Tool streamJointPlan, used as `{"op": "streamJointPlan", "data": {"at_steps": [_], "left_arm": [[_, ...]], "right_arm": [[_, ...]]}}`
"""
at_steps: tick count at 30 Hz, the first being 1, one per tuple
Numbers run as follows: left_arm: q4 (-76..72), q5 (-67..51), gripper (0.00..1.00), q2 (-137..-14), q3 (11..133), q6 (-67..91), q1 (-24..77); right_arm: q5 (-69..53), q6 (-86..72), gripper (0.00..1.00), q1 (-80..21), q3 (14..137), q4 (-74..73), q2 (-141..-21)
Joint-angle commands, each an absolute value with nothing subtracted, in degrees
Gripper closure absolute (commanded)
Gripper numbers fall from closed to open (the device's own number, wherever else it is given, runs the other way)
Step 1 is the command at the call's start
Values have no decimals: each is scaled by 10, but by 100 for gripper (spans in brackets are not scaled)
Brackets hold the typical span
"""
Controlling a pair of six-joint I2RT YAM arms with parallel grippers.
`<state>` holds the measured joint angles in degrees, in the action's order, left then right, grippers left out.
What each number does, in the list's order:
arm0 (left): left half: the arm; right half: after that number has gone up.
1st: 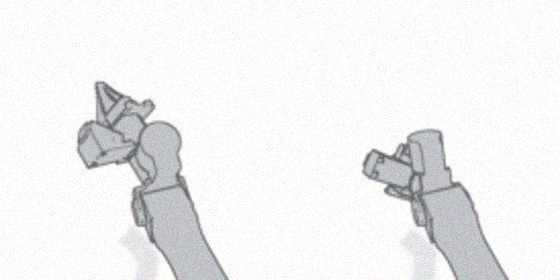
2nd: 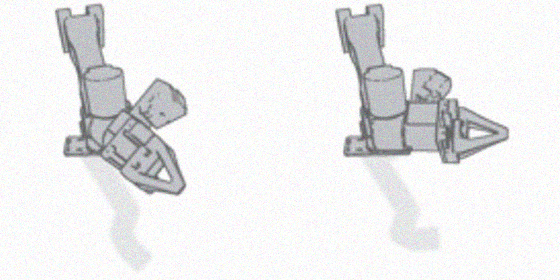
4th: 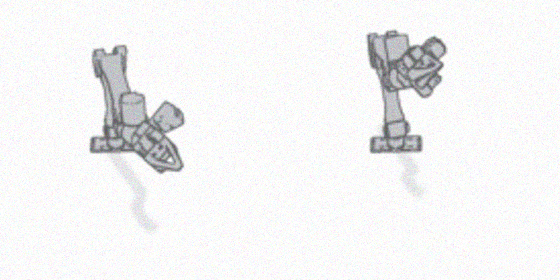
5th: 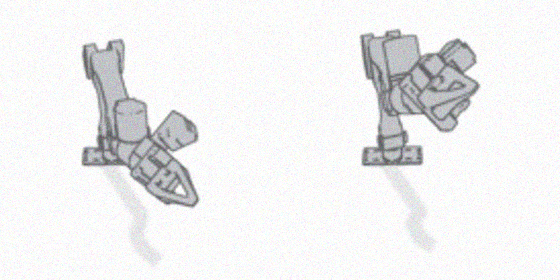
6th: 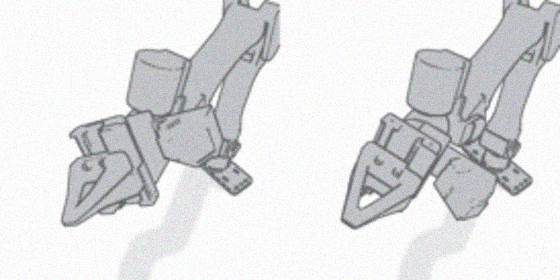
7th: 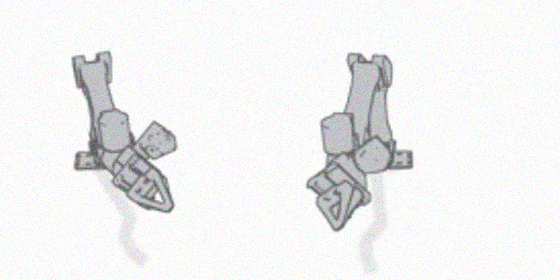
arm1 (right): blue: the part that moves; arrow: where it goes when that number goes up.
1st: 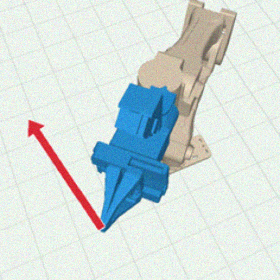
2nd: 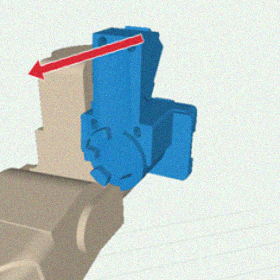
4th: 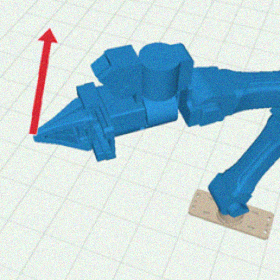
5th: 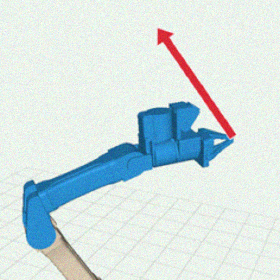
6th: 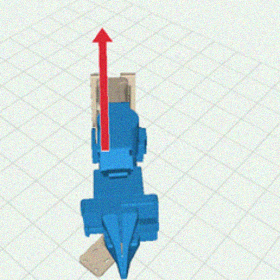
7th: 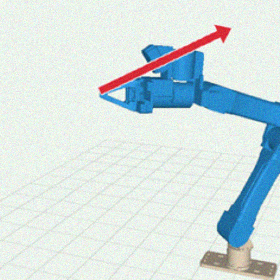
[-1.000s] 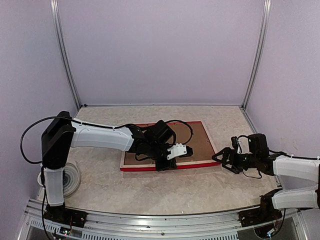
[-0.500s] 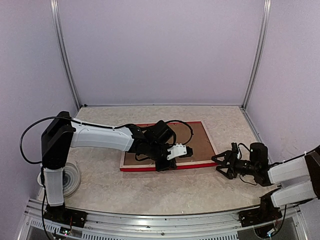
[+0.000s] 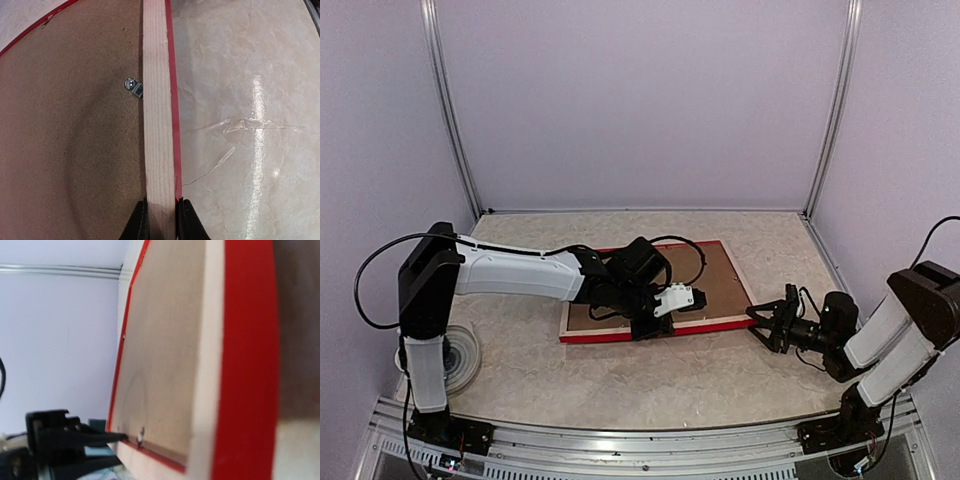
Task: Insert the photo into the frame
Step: Pass from the left arm to the right
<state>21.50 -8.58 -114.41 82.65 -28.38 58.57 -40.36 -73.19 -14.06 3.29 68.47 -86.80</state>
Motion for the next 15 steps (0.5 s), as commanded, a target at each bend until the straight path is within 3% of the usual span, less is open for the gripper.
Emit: {"op": "streamJointPlan", "data": {"at_steps": [1,15], "left_arm": [[166,-79,100,-1099,829,-295,592],[165,-76,100,-1087,824,-293,596]], "right_arm": [[-419,-770,43,-134,29,815,-909],[-425,-856,79,-134,29,1048,-1113]]}}
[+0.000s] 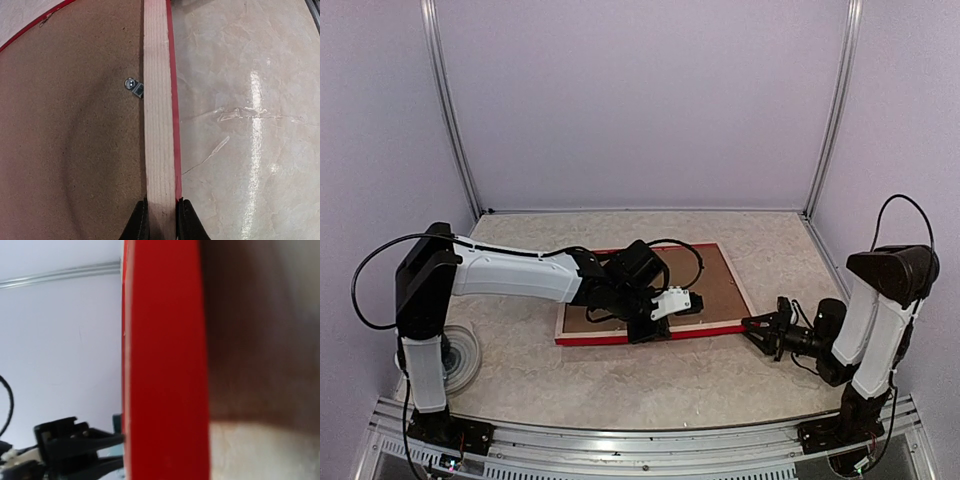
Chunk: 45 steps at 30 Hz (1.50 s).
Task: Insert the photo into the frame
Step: Pass from the left arm to the right, then pass from the right arm to the left
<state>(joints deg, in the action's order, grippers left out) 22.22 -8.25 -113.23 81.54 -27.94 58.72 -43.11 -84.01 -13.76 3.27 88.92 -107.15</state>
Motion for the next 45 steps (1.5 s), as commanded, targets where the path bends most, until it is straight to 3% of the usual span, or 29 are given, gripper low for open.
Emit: {"op": "streamJointPlan", "data": {"at_steps": [1,5,9,15,23,31,41,45], "left_arm": [[165,-75,100,-1086,824,-292,597],[162,-66,99,-1084,819,-290,600],[151,-47,78,-1079,809,-290,608],[141,-9,36,-1074,796,-289,621],[109,129,17,-1058,753,-297,685],[59,313,18,-1066,686,-319,742],[-17,432,32,-1099,658,-358,743],[-31,445,46,-1111,658,-359,739]], "right_arm": [[-422,-855,80,-134,28,1049,-1114],[-417,-857,83,-135,24,1048,-1101],[-419,-868,84,-134,26,1048,-1085],[-424,-884,85,-137,26,1042,-1061],[-407,-897,85,-163,25,1000,-1023],[-392,-921,85,-191,42,925,-955],[-367,-865,82,-202,79,634,-750],[-348,-835,79,-202,95,517,-675]]}}
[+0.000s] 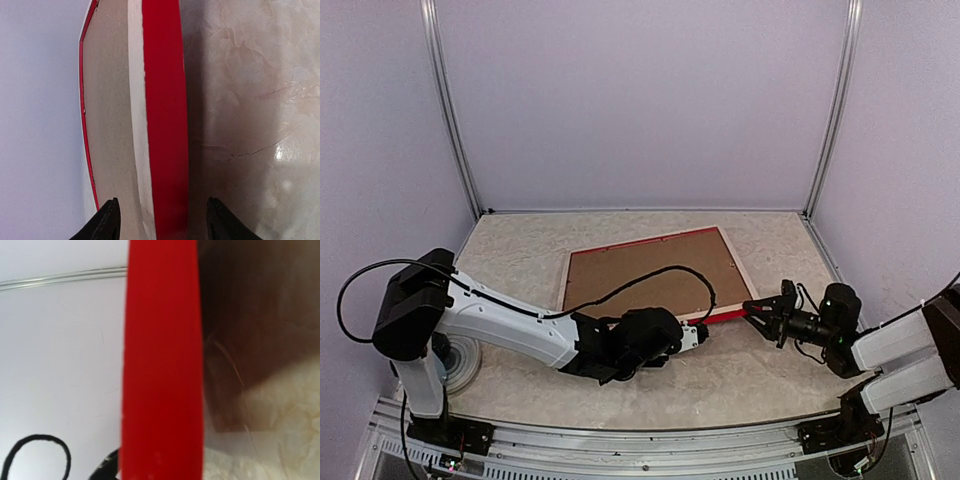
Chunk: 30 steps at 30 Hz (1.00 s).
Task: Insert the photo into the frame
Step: Pass from the right arm to the left
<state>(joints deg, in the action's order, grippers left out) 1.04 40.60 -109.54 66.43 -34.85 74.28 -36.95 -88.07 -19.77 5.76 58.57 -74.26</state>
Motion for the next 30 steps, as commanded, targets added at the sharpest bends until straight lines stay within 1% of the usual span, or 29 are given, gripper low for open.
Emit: {"op": "streamJointPlan", "data": {"at_steps": [1,5,7,11,18,23,27,30], "left_arm": [[-36,449,50,-1112,658,-360,739],[-65,469,72,-1110,651,-371,739],[-76,477,78,-1108,649,-376,739],[-91,495,84,-1103,653,-383,740],[-90,505,94,-1087,668,-393,743],[-55,492,100,-1077,703,-390,742],[-38,490,100,-1068,732,-398,740],[-23,481,100,-1061,754,-400,736]], "right_arm": [[-346,-831,78,-202,99,499,-663],[-344,-826,78,-202,98,471,-650],[-345,-829,78,-202,93,473,-652],[-343,-828,77,-202,87,471,-660],[-333,-809,64,-202,80,433,-649],[-310,-767,51,-202,86,354,-613],[-292,-734,38,-202,92,288,-575],[-276,-711,31,-202,97,241,-540]]}}
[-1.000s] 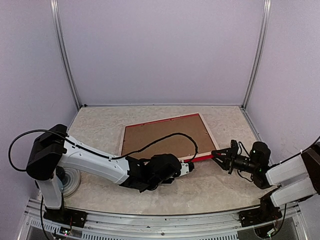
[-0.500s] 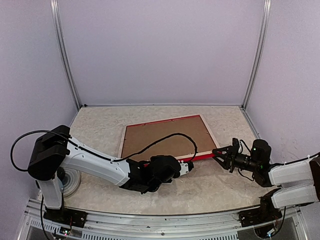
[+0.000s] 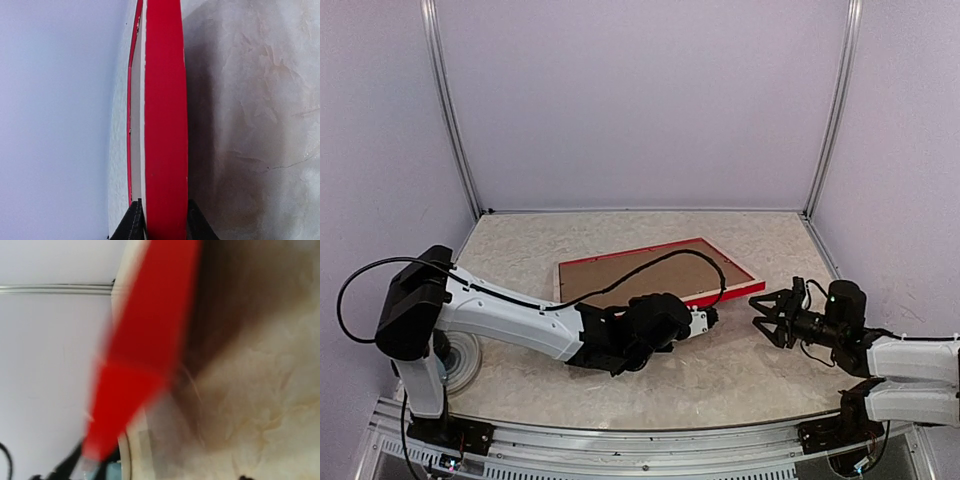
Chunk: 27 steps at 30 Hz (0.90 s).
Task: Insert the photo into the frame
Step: Pass from the right arm to the left, then turn over the photo frame.
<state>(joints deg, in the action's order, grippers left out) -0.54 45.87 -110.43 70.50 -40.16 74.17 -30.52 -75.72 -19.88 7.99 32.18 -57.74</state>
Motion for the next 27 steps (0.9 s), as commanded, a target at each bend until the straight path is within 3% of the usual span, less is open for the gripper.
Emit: {"op": "streamJointPlan", "data": {"at_steps": [1,12,27], "left_arm": [[-15,477,100,-1059,762,-398,735],[114,410,100,-1037,879,-352,710],[194,338,100,-1026,947,-281,687]], "right_arm": [[-270,-699,29,-202,99,223,-525],[-180,-596,14,-202,142,64,-353],[-156,-520,13,-202,199,5,-371]]}}
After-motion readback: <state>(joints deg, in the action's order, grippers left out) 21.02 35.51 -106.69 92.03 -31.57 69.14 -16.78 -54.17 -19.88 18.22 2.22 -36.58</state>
